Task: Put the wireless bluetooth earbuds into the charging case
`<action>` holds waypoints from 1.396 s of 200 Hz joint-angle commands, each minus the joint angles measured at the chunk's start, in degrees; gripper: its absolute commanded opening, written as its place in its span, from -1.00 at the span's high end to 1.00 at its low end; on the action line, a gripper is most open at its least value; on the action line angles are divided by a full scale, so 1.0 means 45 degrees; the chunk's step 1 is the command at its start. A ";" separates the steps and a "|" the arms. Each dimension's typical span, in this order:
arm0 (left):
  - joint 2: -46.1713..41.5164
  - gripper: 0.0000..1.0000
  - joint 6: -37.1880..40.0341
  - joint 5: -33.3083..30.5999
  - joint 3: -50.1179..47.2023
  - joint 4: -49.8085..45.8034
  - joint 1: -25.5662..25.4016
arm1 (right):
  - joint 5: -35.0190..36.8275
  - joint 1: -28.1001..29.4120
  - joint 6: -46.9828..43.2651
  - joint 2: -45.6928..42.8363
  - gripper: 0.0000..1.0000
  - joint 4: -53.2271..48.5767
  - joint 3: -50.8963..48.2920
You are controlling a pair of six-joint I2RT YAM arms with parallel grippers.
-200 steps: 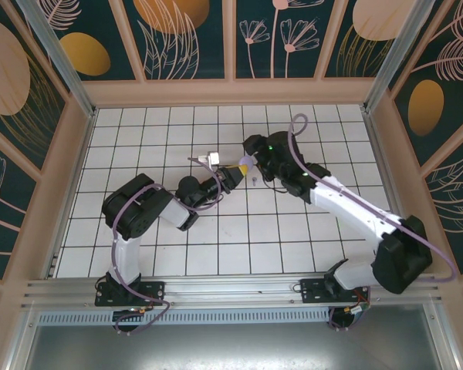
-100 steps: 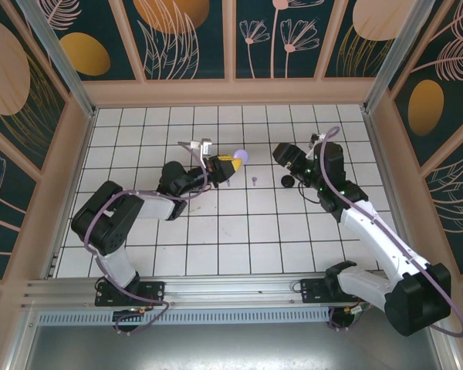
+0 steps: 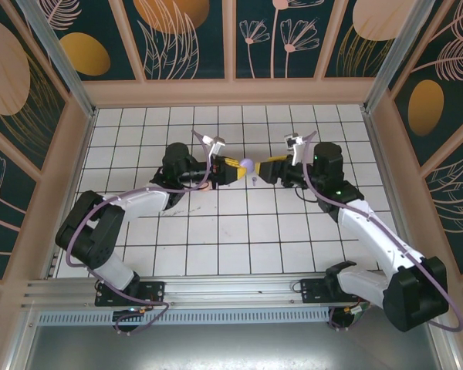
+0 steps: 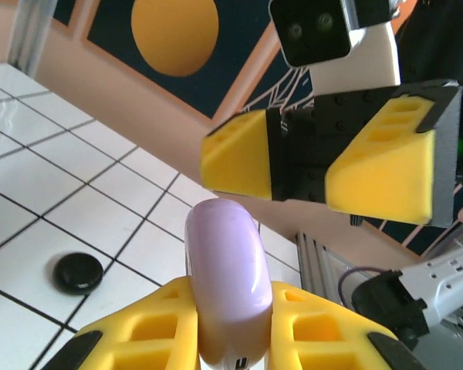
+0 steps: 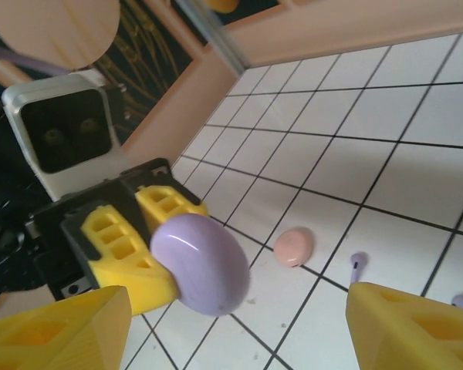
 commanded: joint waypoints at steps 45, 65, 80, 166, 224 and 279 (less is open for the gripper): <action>-0.0237 1.00 0.0508 0.0791 0.0652 -0.0596 0.0005 | 0.0127 0.0693 -0.0798 0.1011 -0.38 0.0398 0.0483; -0.0351 1.00 0.0562 0.0945 0.0645 -0.0711 0.0004 | 0.0555 0.0620 -0.0753 0.1175 -0.33 0.0466 0.0474; -0.0471 1.00 0.0586 0.1024 0.0583 -0.0732 0.0004 | 0.0743 0.0472 -0.0600 0.1275 -0.30 0.0692 0.0408; -0.1303 1.00 0.0740 0.1020 0.0186 -0.0741 0.0004 | 0.0929 -0.0450 -0.0071 0.1278 -0.12 0.0869 -0.0412; -0.1188 1.00 0.0748 0.1199 0.0215 -0.0602 0.0014 | -0.0618 -0.0420 0.0011 -0.0697 -0.14 0.0448 -0.0601; -0.0982 1.00 0.0352 0.1671 0.0517 -0.0206 0.0005 | -0.1518 -0.0231 -0.0097 -0.0333 -0.08 0.0745 -0.0120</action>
